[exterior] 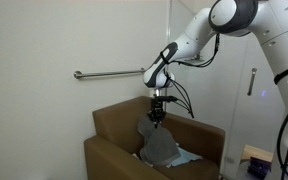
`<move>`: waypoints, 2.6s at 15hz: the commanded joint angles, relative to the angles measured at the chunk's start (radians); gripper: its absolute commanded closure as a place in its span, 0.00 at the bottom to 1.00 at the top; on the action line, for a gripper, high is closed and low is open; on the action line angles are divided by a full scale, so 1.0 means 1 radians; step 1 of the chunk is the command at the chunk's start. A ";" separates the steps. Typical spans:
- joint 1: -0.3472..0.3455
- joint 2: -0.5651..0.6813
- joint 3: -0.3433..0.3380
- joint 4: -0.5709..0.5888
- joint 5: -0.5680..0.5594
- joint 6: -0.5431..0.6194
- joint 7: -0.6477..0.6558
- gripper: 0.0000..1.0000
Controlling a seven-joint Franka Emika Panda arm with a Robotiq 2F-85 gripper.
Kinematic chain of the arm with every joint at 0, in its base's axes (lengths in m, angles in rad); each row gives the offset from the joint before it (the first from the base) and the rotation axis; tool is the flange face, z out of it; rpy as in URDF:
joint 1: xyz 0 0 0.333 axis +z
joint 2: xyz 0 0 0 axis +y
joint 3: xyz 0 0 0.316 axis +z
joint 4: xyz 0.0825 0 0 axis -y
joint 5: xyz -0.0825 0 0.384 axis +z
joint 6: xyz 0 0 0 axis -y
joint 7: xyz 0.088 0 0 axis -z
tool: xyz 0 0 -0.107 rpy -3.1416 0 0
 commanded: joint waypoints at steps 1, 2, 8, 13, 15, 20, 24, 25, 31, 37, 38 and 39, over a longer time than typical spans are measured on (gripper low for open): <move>-0.063 -0.015 0.000 -0.035 0.029 -0.038 -0.089 0.93; -0.074 0.008 -0.001 -0.021 0.022 -0.050 -0.107 0.93; -0.046 0.012 -0.007 -0.012 0.001 -0.025 -0.054 0.89; 0.002 0.056 0.008 0.008 -0.046 0.003 -0.030 0.94; 0.059 0.030 -0.002 -0.008 -0.115 0.042 0.018 0.94; 0.221 -0.085 -0.035 -0.023 -0.365 0.088 0.196 0.94; 0.293 -0.168 -0.018 -0.024 -0.546 0.107 0.251 0.94; 0.300 -0.182 -0.007 -0.025 -0.574 0.121 0.245 0.94; 0.281 -0.178 0.071 -0.029 -0.568 0.241 0.046 0.94; 0.259 -0.138 0.129 -0.044 -0.529 0.334 -0.162 0.94; 0.253 -0.125 0.138 -0.041 -0.519 0.341 -0.198 0.94; 0.251 -0.111 0.143 -0.031 -0.514 0.337 -0.221 0.95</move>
